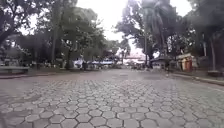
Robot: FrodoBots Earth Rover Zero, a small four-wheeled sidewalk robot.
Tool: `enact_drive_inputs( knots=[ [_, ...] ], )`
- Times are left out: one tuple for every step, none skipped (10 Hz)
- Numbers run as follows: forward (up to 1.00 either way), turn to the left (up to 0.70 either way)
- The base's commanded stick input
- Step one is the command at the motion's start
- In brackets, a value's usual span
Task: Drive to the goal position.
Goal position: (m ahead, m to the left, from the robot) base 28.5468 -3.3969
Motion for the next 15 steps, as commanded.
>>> enact_drive_inputs(
  knots=[
    [0.66, 0.0],
    [0.66, 0.0],
    [0.66, 0.0],
    [0.66, 0.0],
    [0.66, 0.0],
    [0.66, 0.0],
    [0.66, 0.0],
    [0.66, 0.0],
    [0.66, 0.0],
    [0.66, 0.0],
    [0.66, 0.0],
    [0.66, 0.0],
    [0.66, 0.0],
    [0.66, 0.0],
    [0.66, 0.0]
  ],
)
